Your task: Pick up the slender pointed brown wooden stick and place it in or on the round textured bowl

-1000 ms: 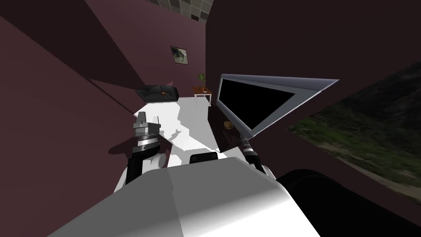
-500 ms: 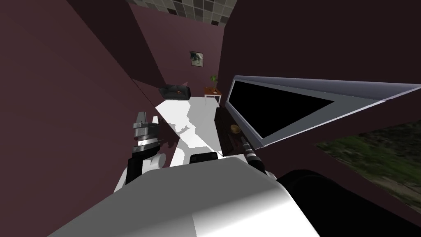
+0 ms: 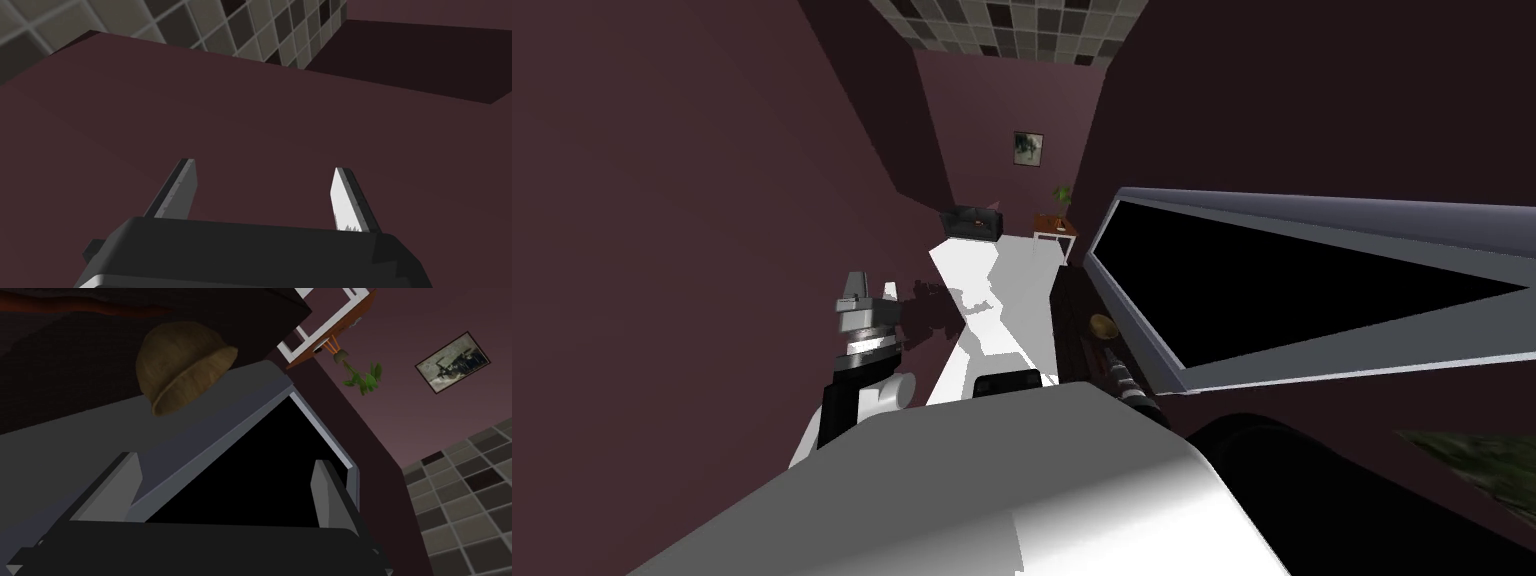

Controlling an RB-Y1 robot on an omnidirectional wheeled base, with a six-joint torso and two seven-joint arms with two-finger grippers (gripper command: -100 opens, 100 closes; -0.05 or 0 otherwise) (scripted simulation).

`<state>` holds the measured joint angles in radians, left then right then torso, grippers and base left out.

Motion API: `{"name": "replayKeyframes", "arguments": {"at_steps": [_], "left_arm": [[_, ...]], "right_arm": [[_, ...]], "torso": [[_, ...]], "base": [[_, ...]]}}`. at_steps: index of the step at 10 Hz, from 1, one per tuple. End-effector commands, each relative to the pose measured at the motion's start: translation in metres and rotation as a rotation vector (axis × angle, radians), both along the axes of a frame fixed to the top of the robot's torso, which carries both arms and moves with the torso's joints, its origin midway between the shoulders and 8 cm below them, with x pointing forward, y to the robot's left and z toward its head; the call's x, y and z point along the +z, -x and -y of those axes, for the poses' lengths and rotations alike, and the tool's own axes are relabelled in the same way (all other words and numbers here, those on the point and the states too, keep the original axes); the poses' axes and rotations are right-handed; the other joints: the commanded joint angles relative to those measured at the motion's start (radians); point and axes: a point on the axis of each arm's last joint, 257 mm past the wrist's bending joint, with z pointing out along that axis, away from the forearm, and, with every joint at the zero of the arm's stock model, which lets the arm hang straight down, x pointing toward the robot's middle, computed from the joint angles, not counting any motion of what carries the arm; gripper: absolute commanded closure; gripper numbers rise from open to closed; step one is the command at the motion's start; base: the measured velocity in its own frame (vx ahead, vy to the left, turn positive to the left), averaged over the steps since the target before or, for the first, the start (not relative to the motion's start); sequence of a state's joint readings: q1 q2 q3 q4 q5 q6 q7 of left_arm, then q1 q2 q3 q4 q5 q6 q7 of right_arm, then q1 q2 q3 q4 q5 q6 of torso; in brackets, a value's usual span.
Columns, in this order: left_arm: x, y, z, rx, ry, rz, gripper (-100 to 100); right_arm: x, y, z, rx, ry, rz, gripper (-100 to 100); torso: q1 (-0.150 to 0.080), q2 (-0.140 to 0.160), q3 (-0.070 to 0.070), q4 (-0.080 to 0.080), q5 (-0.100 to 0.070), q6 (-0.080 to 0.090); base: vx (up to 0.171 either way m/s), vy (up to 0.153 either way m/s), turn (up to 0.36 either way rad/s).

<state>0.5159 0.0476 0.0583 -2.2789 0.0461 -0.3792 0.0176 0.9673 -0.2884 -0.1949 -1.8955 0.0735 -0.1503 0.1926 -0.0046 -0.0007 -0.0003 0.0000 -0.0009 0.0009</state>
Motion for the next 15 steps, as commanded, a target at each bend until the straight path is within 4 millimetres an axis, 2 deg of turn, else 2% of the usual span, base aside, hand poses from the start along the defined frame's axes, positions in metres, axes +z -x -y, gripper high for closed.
{"name": "replayKeyframes", "arguments": {"at_steps": [1,2,3,4,5,6,7,8,9,10,11,12,13,15], "left_arm": [[0.000,0.000,0.000,0.000,0.000,0.000,0],[0.000,0.000,0.000,0.000,0.000,0.000,0],[0.000,0.000,0.000,0.000,0.000,0.000,0],[0.000,0.000,0.000,0.000,0.000,0.000,0],[0.000,0.000,0.000,0.000,0.000,0.000,0],[0.000,0.000,0.000,0.000,0.000,0.000,0],[0.000,0.000,0.000,0.000,0.000,0.000,0],[0.000,0.000,0.000,0.000,0.000,0.000,0],[0.000,0.000,0.000,0.000,0.000,0.000,0],[0.000,0.000,0.000,0.000,0.000,0.000,0],[0.000,0.000,0.000,0.000,0.000,0.000,0],[0.000,0.000,0.000,0.000,0.000,0.000,0],[0.000,0.000,0.000,0.000,0.000,0.000,0],[0.000,0.000,0.000,0.000,0.000,0.000,0]], "right_arm": [[-0.009,0.015,0.007,-0.014,0.007,-0.041,-100],[-0.026,0.041,0.017,-0.039,0.018,-0.115,-100],[-0.026,0.041,0.017,-0.039,0.018,-0.115,-100],[-0.042,0.067,0.026,-0.064,0.025,-0.186,-100],[-0.042,0.067,0.026,-0.064,0.025,-0.186,-100],[-0.057,0.093,0.033,-0.088,0.028,-0.255,-100],[-0.057,0.093,0.033,-0.088,0.028,-0.255,-100],[-0.071,0.119,0.039,-0.111,0.028,-0.321,-100],[-0.071,0.119,0.039,-0.111,0.028,-0.321,-100],[-0.084,0.145,0.043,-0.133,0.025,-0.384,-100],[-0.084,0.145,0.043,-0.133,0.025,-0.384,-100],[-0.096,0.170,0.046,-0.154,0.019,-0.444,-100],[-0.096,0.170,0.046,-0.154,0.019,-0.444,-100],[-0.116,0.217,0.048,-0.190,0.002,-0.553,-100]], "torso": [[0.000,0.000,0.000,0.000,0.000,0.000],[0.000,0.000,0.000,0.000,0.000,0.000],[-0.001,0.000,0.000,0.000,0.000,0.000],[-0.001,-0.001,0.000,0.000,0.000,0.000],[-0.001,0.000,0.000,0.000,0.000,0.000],[0.000,0.000,0.000,0.000,0.000,0.000],[-0.001,-0.001,0.000,0.000,0.000,0.000],[-0.001,-0.001,-0.001,0.000,0.000,0.001],[-0.001,-0.001,0.000,0.000,0.000,0.000],[-0.001,-0.001,0.000,0.000,0.000,0.001],[-0.001,-0.001,0.000,0.000,0.000,0.001],[-0.001,-0.001,0.000,0.000,0.000,0.001],[-0.002,0.000,0.000,0.000,0.000,0.001],[-0.002,-0.001,0.000,0.000,0.000,0.001]], "base": [[-0.020,-0.027,0.397],[-0.022,-0.038,0.465],[-0.021,-0.037,0.352],[-0.035,-0.036,0.366],[-0.029,-0.028,0.393],[-0.019,-0.035,0.443],[-0.021,-0.037,0.270],[-0.029,-0.036,0.388],[-0.030,-0.035,0.311],[-0.032,-0.042,0.359],[-0.034,-0.036,0.390],[-0.042,-0.041,0.412],[-0.031,-0.037,0.250],[-0.047,-0.046,0.454]]}}
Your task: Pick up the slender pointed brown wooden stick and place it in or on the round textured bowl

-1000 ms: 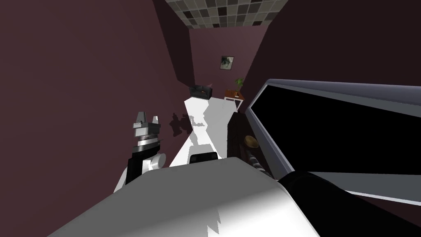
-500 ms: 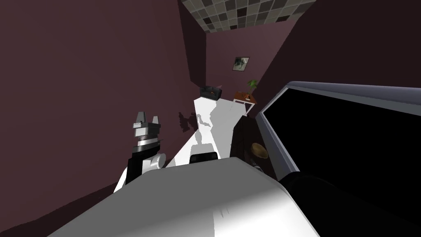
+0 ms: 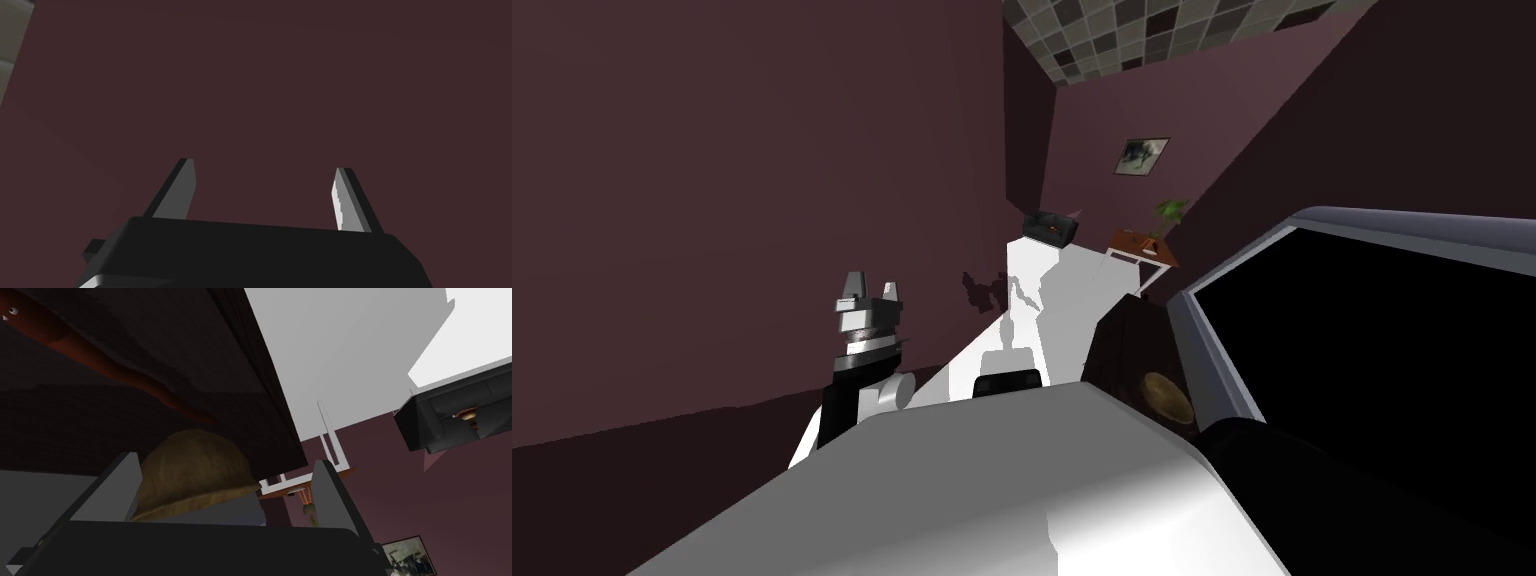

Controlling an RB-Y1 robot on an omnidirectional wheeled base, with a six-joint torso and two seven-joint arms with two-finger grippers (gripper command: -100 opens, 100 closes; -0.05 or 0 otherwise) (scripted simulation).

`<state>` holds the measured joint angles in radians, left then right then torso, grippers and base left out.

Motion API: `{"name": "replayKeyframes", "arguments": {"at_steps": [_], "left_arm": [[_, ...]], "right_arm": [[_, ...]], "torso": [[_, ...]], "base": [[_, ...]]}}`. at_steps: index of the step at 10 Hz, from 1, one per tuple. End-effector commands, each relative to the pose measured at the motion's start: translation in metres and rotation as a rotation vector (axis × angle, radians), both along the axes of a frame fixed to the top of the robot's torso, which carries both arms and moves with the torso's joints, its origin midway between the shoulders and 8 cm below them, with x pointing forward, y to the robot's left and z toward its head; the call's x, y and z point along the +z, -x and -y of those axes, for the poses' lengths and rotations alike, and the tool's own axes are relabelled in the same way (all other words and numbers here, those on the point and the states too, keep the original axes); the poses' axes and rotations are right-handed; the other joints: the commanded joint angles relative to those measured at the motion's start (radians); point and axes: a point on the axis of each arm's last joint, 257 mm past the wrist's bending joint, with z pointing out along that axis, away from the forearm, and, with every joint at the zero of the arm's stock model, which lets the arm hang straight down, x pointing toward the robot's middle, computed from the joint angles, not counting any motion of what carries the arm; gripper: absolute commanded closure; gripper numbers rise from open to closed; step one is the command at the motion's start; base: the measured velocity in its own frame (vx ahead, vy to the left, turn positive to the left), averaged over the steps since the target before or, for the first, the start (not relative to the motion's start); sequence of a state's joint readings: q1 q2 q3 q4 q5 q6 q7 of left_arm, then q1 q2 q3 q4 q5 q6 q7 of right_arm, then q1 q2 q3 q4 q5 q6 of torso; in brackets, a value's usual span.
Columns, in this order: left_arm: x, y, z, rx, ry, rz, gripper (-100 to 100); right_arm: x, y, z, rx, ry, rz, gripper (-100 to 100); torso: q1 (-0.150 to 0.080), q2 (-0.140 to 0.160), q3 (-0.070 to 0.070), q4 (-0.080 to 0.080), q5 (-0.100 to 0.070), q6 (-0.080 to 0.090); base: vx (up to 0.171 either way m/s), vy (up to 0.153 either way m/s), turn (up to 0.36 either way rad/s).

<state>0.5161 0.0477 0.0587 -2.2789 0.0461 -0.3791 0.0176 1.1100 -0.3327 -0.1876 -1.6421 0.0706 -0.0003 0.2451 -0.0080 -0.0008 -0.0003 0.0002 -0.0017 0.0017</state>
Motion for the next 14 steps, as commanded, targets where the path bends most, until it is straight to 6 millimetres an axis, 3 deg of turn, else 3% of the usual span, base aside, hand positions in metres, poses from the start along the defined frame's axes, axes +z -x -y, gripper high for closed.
{"name": "replayKeyframes", "arguments": {"at_steps": [1,4,5,9,10,14], "left_arm": [[0.000,0.000,0.000,0.000,0.000,0.000,0],[0.000,0.000,0.000,0.000,0.000,0.000,0],[0.000,0.000,0.000,0.000,0.000,0.000,0],[0.000,0.000,0.000,0.000,0.000,0.000,0],[0.000,0.000,0.000,0.000,0.000,0.000,0],[0.000,0.000,0.000,0.000,0.000,0.000,0]], "right_arm": [[-0.003,0.018,-0.001,-0.014,-0.005,-0.035,-100],[-0.027,0.078,-0.008,-0.067,-0.042,-0.166,-100],[-0.028,0.079,-0.008,-0.068,-0.042,-0.168,-100],[-0.051,0.139,-0.024,-0.120,-0.096,-0.295,-100],[-0.051,0.139,-0.024,-0.120,-0.096,-0.295,-100],[-0.066,0.173,-0.040,-0.153,-0.142,-0.369,-100]], "torso": [[0.000,0.000,0.000,0.000,0.000,0.000],[0.000,0.000,0.000,0.000,0.000,0.000],[-0.001,0.001,0.000,0.000,0.000,0.000],[-0.001,0.000,0.000,0.000,0.000,0.001],[-0.001,0.000,0.000,0.000,0.000,0.001],[0.000,-0.002,-0.001,0.000,0.000,0.002]], "base": [[-0.046,-0.053,0.387],[-0.062,-0.056,0.445],[-0.049,-0.054,0.314],[-0.063,-0.048,0.401],[-0.045,-0.040,0.097],[-0.047,-0.032,0.226]]}}
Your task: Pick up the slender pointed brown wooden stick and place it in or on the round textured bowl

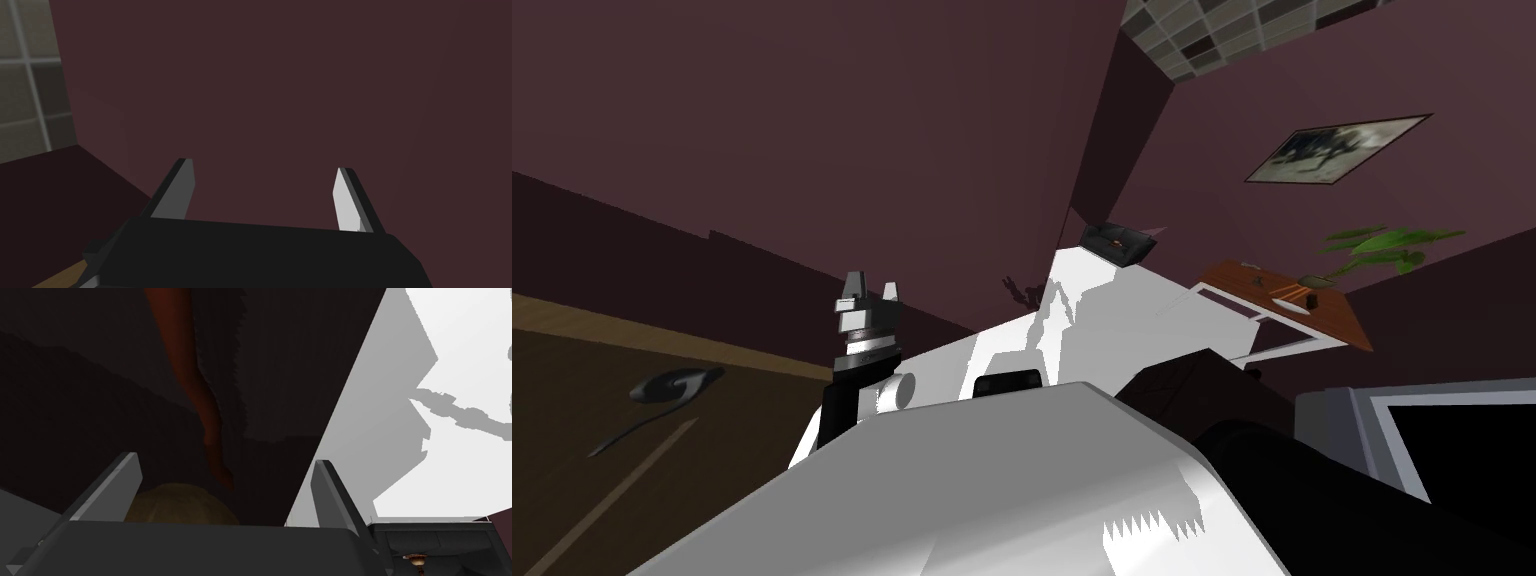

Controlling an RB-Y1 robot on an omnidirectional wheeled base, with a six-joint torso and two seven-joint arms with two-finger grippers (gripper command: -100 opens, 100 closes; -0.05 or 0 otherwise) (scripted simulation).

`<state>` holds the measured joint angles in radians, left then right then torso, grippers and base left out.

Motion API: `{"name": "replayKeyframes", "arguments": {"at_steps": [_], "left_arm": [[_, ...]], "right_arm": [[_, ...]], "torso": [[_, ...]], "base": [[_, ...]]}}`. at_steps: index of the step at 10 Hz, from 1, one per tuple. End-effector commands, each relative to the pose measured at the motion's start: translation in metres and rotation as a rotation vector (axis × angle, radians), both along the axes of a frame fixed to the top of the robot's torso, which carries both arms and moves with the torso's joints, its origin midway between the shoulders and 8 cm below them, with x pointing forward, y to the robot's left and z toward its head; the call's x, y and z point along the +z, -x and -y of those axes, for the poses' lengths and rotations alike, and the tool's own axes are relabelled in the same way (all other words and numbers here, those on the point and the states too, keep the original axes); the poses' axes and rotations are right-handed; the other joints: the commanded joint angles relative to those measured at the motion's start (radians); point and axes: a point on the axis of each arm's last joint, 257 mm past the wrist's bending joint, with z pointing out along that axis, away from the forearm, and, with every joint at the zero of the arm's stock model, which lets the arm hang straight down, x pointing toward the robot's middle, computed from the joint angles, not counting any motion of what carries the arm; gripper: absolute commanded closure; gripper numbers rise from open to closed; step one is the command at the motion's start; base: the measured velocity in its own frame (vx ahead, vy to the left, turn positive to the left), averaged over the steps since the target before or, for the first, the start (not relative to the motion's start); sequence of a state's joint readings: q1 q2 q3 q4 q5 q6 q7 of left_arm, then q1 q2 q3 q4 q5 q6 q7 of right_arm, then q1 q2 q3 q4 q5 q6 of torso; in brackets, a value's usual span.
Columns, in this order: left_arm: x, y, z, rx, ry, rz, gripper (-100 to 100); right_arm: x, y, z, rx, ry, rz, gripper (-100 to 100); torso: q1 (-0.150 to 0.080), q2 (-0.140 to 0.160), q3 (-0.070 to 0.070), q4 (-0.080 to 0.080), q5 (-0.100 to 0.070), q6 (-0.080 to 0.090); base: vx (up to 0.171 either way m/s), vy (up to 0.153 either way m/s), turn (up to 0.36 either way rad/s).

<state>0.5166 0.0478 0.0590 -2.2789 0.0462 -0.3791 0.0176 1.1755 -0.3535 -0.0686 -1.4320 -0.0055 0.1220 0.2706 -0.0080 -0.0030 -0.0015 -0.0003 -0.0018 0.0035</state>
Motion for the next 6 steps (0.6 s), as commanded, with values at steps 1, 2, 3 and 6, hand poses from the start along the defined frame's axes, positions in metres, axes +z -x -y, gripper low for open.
{"name": "replayKeyframes", "arguments": {"at_steps": [1,2,3,6], "left_arm": [[0.000,0.000,0.000,0.000,0.000,0.000,0],[0.000,0.000,0.000,0.000,0.000,0.000,0],[0.000,0.000,0.000,0.000,0.000,0.000,0],[0.000,0.000,0.000,0.000,0.000,0.000,0]], "right_arm": [[-0.004,0.005,0.001,-0.005,-0.006,-0.010,-100],[-0.009,0.013,-0.006,-0.016,-0.022,-0.027,-100],[-0.007,0.009,-0.004,-0.011,-0.014,-0.018,-100],[-0.019,0.003,0.000,-0.013,-0.012,-0.014,-100]], "torso": [[0.000,0.000,0.000,0.000,0.000,0.000],[0.001,-0.001,-0.001,0.000,0.000,0.000],[0.001,-0.001,-0.001,0.000,0.000,0.000],[0.003,-0.003,-0.002,-0.001,0.000,0.000]], "base": [[-0.031,-0.024,0.045],[-0.034,-0.016,0.167],[-0.015,-0.010,0.047],[-0.014,0.002,0.013]]}}
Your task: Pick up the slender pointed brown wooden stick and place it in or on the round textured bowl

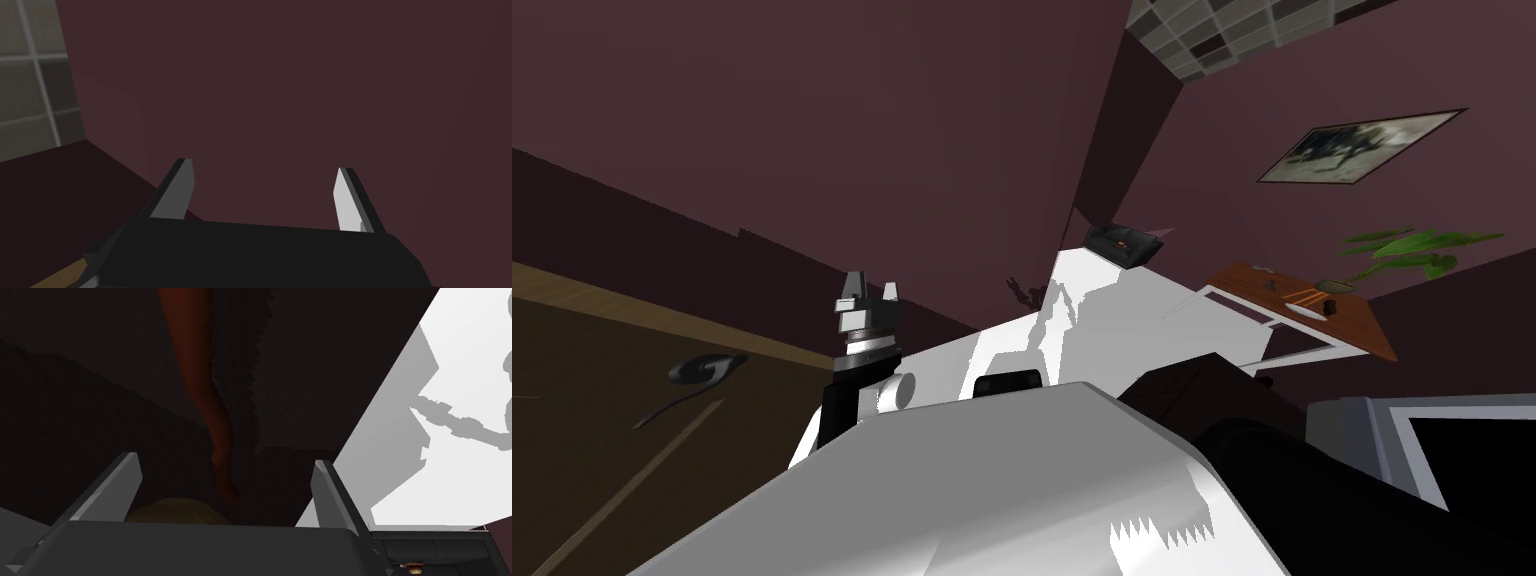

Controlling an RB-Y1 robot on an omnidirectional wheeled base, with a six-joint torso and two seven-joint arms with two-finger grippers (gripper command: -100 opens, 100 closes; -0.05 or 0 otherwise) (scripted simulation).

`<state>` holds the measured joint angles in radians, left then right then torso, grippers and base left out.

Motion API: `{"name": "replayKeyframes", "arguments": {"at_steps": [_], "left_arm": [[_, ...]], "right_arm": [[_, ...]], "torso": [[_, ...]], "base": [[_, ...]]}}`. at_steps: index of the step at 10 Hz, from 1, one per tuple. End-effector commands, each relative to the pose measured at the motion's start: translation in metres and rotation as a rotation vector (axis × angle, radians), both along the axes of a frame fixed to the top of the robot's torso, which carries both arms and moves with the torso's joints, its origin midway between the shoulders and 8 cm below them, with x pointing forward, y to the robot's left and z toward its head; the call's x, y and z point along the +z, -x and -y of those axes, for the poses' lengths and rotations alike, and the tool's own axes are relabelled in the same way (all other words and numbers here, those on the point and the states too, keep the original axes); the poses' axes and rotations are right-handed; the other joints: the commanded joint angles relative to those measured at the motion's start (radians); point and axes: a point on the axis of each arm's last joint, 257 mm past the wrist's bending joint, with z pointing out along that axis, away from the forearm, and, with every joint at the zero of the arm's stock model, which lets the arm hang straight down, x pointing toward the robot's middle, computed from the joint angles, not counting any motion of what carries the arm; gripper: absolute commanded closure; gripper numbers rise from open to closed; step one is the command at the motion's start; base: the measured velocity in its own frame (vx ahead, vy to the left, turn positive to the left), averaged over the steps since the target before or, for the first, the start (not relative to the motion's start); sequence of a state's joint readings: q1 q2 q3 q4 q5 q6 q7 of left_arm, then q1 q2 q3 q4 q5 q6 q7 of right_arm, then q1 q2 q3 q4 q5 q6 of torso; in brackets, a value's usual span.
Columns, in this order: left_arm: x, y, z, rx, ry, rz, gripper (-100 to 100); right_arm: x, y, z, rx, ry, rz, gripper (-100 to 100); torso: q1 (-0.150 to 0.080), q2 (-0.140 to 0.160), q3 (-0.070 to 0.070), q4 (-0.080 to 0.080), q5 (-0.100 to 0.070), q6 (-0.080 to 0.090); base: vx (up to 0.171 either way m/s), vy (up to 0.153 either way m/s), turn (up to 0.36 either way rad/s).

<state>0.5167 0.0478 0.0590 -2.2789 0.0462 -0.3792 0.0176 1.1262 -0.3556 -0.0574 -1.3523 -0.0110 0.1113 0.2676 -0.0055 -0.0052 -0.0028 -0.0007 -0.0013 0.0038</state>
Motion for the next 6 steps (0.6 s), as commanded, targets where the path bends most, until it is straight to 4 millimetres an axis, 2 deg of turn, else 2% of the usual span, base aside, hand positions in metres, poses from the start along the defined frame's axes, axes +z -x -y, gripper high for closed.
{"name": "replayKeyframes", "arguments": {"at_steps": [1,3,4,6], "left_arm": [[0.0000,0.0000,0.0000,0.000,0.000,0.000,0],[0.0000,0.0000,0.0000,0.000,0.000,0.000,0],[0.0000,0.0000,0.0000,0.000,0.000,0.000,0],[0.0000,0.0000,0.0000,0.000,0.000,0.000,0]], "right_arm": [[-0.0079,-0.0061,0.0019,-0.002,0.002,0.004,-100],[-0.0101,-0.0060,0.0024,-0.002,0.003,0.005,-100],[-0.0107,-0.0063,0.0025,-0.002,0.003,0.005,100],[-0.0105,-0.0056,0.0027,-0.003,0.003,0.004,100]], "torso": [[0.000,0.000,0.000,0.000,0.000,0.000],[0.000,0.001,0.000,0.000,0.000,0.000],[0.000,0.000,0.000,0.000,0.000,0.000],[0.000,-0.001,-0.001,0.000,0.000,0.000]], "base": [[-0.037,0.002,0.012],[-0.024,0.002,0.009],[0.000,0.000,0.000],[0.000,0.000,0.000]]}}
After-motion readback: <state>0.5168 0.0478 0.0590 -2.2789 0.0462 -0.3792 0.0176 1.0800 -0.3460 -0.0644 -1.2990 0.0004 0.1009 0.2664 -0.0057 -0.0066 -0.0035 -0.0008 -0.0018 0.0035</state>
